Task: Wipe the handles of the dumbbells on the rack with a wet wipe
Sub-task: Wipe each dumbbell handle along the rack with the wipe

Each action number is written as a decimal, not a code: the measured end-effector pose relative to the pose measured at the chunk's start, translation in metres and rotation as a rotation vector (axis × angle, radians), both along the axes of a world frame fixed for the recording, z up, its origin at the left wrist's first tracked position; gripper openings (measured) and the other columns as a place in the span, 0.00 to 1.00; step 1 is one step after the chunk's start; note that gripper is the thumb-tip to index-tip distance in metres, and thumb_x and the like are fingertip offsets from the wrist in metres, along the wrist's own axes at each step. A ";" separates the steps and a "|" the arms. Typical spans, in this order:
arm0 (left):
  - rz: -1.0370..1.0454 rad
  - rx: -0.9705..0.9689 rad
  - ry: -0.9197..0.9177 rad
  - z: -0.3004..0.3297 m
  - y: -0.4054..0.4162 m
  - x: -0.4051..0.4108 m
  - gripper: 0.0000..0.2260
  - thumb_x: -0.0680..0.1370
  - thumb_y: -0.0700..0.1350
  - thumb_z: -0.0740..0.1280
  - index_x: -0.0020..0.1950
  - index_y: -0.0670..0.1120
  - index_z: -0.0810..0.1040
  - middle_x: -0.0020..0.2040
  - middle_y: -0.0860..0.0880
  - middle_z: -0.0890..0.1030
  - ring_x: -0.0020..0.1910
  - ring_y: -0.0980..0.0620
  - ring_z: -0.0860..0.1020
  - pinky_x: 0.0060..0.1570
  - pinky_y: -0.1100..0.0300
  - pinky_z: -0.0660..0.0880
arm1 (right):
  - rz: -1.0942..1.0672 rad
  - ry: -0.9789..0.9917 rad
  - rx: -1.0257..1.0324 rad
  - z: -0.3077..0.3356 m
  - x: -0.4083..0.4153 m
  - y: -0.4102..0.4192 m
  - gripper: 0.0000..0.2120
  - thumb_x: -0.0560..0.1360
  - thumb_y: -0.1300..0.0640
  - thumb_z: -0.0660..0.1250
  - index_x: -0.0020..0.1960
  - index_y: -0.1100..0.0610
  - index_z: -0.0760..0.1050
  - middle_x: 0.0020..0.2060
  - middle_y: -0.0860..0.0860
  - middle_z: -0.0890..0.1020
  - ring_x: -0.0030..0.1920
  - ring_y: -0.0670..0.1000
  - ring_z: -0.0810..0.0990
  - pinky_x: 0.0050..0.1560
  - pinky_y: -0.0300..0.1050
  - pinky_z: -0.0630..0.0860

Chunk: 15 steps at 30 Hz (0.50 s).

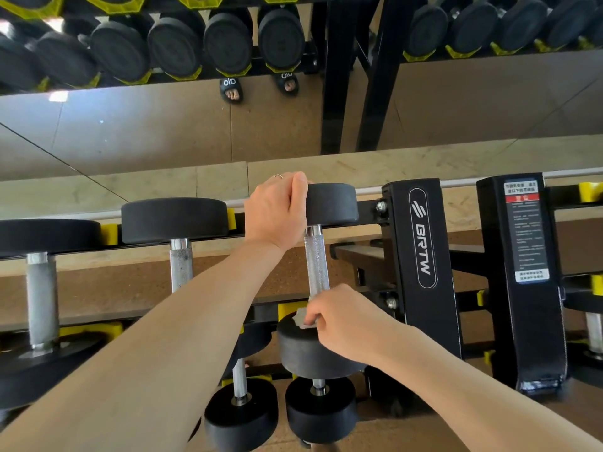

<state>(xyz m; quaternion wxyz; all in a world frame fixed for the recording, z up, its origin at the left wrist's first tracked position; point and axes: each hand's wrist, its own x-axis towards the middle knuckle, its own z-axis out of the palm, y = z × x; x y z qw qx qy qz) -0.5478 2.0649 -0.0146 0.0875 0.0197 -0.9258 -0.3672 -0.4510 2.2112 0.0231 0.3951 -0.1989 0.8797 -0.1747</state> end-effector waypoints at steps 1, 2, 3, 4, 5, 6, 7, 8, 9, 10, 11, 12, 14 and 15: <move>-0.003 -0.004 0.003 -0.001 0.000 0.000 0.28 0.82 0.56 0.44 0.46 0.46 0.81 0.37 0.49 0.79 0.38 0.54 0.74 0.35 0.63 0.68 | -0.039 -0.007 -0.005 0.001 0.001 0.005 0.16 0.80 0.60 0.58 0.59 0.50 0.82 0.59 0.51 0.81 0.55 0.50 0.80 0.58 0.41 0.77; -0.001 -0.006 0.007 -0.001 -0.001 0.000 0.28 0.82 0.56 0.44 0.45 0.46 0.81 0.37 0.48 0.79 0.38 0.54 0.74 0.35 0.64 0.68 | -0.088 -0.019 -0.009 0.003 0.001 0.011 0.16 0.80 0.60 0.58 0.57 0.50 0.83 0.58 0.50 0.82 0.52 0.47 0.80 0.55 0.38 0.77; 0.000 -0.009 0.010 -0.001 0.000 0.000 0.28 0.82 0.56 0.44 0.45 0.46 0.81 0.37 0.48 0.79 0.38 0.54 0.74 0.35 0.65 0.67 | -0.145 -0.031 0.002 0.003 0.001 0.018 0.16 0.80 0.61 0.58 0.55 0.51 0.83 0.56 0.49 0.82 0.49 0.45 0.79 0.51 0.35 0.76; 0.000 -0.015 0.015 -0.002 0.000 0.000 0.29 0.82 0.56 0.44 0.45 0.46 0.81 0.37 0.49 0.79 0.38 0.54 0.74 0.35 0.67 0.66 | -0.209 -0.034 0.034 0.000 0.000 0.025 0.15 0.80 0.61 0.58 0.55 0.52 0.83 0.55 0.49 0.82 0.47 0.44 0.79 0.47 0.34 0.75; 0.003 -0.020 0.018 -0.002 0.000 0.000 0.29 0.82 0.56 0.44 0.45 0.46 0.82 0.37 0.49 0.79 0.38 0.54 0.74 0.34 0.69 0.64 | -0.284 -0.035 0.076 -0.003 -0.002 0.032 0.15 0.79 0.61 0.58 0.55 0.53 0.82 0.55 0.50 0.82 0.44 0.45 0.79 0.41 0.33 0.74; 0.004 -0.022 0.021 -0.002 0.001 -0.001 0.29 0.82 0.56 0.44 0.45 0.46 0.82 0.37 0.50 0.79 0.38 0.54 0.74 0.34 0.69 0.64 | -0.376 -0.039 0.110 -0.008 -0.004 0.037 0.15 0.79 0.62 0.58 0.56 0.53 0.82 0.54 0.51 0.81 0.41 0.46 0.78 0.36 0.34 0.73; 0.003 -0.022 0.023 -0.002 0.001 -0.001 0.29 0.82 0.57 0.44 0.46 0.47 0.82 0.37 0.50 0.79 0.38 0.54 0.74 0.34 0.68 0.65 | -0.468 -0.058 0.124 -0.012 -0.007 0.038 0.16 0.79 0.63 0.57 0.56 0.54 0.82 0.53 0.51 0.81 0.39 0.46 0.78 0.34 0.35 0.72; 0.004 -0.022 0.024 -0.002 0.001 -0.001 0.29 0.82 0.57 0.43 0.46 0.47 0.82 0.37 0.50 0.79 0.38 0.54 0.74 0.34 0.67 0.66 | -0.542 -0.096 0.114 -0.014 -0.010 0.037 0.16 0.78 0.63 0.58 0.54 0.55 0.83 0.51 0.52 0.81 0.40 0.47 0.78 0.34 0.37 0.74; 0.004 -0.021 0.023 -0.002 0.001 0.000 0.29 0.82 0.57 0.43 0.46 0.47 0.82 0.37 0.50 0.79 0.38 0.54 0.74 0.34 0.65 0.67 | -0.586 -0.152 0.094 -0.017 -0.013 0.032 0.15 0.77 0.64 0.58 0.52 0.57 0.84 0.50 0.54 0.83 0.42 0.50 0.80 0.37 0.40 0.77; 0.006 -0.015 0.021 -0.001 0.001 0.000 0.29 0.82 0.57 0.43 0.45 0.46 0.82 0.37 0.49 0.79 0.38 0.53 0.75 0.35 0.63 0.68 | -0.592 -0.198 0.085 -0.020 -0.016 0.026 0.14 0.76 0.64 0.59 0.51 0.60 0.83 0.47 0.56 0.84 0.43 0.53 0.81 0.39 0.43 0.78; 0.006 -0.011 0.020 -0.001 0.001 0.000 0.29 0.82 0.57 0.44 0.45 0.46 0.82 0.37 0.49 0.79 0.38 0.53 0.75 0.35 0.61 0.69 | -0.577 -0.234 0.092 -0.021 -0.017 0.018 0.12 0.75 0.64 0.60 0.49 0.63 0.82 0.44 0.57 0.84 0.40 0.53 0.81 0.36 0.42 0.77; 0.007 -0.010 0.023 -0.001 0.001 0.000 0.29 0.82 0.57 0.44 0.45 0.46 0.82 0.37 0.49 0.79 0.38 0.53 0.75 0.35 0.60 0.70 | -0.540 -0.246 0.116 -0.018 -0.017 0.013 0.09 0.75 0.64 0.60 0.47 0.64 0.79 0.40 0.56 0.81 0.36 0.52 0.79 0.30 0.40 0.74; 0.009 -0.010 0.033 -0.002 0.001 0.000 0.28 0.82 0.56 0.44 0.45 0.46 0.82 0.37 0.49 0.79 0.38 0.53 0.75 0.34 0.61 0.69 | -0.484 -0.237 0.135 -0.010 -0.018 0.010 0.05 0.74 0.63 0.61 0.43 0.62 0.75 0.36 0.54 0.78 0.32 0.50 0.75 0.26 0.38 0.68; 0.011 -0.012 0.036 -0.002 0.001 0.000 0.28 0.82 0.56 0.44 0.45 0.46 0.82 0.37 0.49 0.79 0.37 0.54 0.74 0.34 0.63 0.68 | -0.477 -0.248 0.108 -0.005 -0.018 0.012 0.05 0.74 0.62 0.62 0.42 0.62 0.76 0.35 0.54 0.79 0.32 0.51 0.77 0.27 0.38 0.70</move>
